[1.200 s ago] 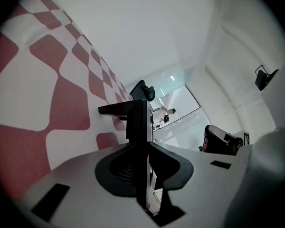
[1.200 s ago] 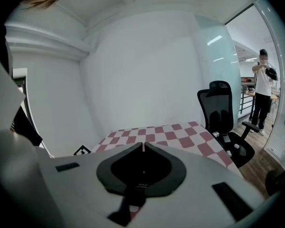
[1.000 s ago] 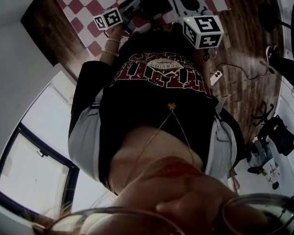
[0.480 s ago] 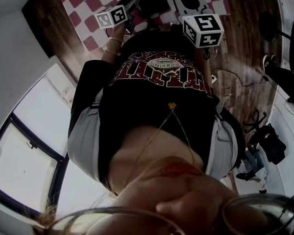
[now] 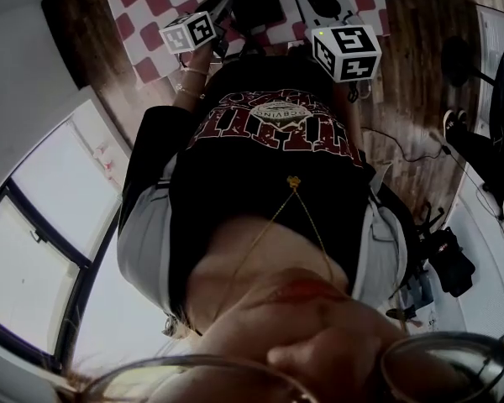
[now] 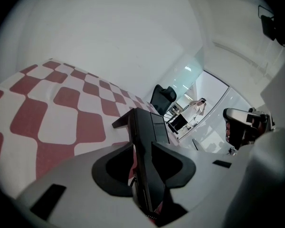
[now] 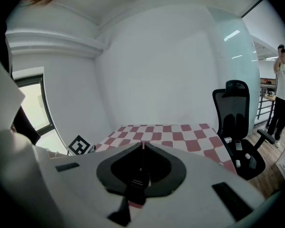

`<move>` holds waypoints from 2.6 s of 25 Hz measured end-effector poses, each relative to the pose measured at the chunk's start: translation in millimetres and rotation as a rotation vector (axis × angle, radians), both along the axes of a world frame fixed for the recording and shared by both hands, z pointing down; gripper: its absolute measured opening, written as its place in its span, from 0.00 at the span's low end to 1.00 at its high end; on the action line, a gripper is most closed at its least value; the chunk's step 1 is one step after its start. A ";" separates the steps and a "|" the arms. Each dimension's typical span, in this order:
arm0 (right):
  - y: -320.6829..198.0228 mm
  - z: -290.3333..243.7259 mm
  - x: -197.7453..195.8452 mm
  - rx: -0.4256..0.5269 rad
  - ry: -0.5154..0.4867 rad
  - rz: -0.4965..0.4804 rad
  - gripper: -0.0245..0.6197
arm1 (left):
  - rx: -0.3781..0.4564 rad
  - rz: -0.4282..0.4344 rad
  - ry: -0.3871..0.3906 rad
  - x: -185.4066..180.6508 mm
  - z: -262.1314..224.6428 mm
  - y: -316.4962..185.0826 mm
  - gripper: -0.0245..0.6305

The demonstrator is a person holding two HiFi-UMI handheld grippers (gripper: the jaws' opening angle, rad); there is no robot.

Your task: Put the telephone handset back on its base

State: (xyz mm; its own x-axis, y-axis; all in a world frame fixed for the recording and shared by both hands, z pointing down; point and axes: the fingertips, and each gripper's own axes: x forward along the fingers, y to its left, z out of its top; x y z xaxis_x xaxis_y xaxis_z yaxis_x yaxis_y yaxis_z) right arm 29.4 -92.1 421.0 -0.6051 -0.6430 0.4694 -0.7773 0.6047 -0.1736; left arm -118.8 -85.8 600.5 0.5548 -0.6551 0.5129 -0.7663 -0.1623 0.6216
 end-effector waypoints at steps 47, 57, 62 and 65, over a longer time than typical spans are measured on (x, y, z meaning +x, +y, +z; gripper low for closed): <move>11.7 25.1 -56.8 -0.034 0.008 -0.375 0.08 | 0.152 -0.075 -0.122 24.9 -62.1 35.9 0.05; 13.7 27.8 -56.9 -0.043 0.012 -0.381 0.08 | 0.212 -0.040 -0.165 37.1 -82.1 31.3 0.05; 14.6 26.6 -56.1 -0.043 0.005 -0.376 0.08 | 0.246 -0.031 -0.175 40.8 -96.0 26.8 0.05; 14.3 27.1 -55.6 -0.045 -0.001 -0.371 0.08 | 0.263 -0.026 -0.175 42.3 -103.0 23.2 0.05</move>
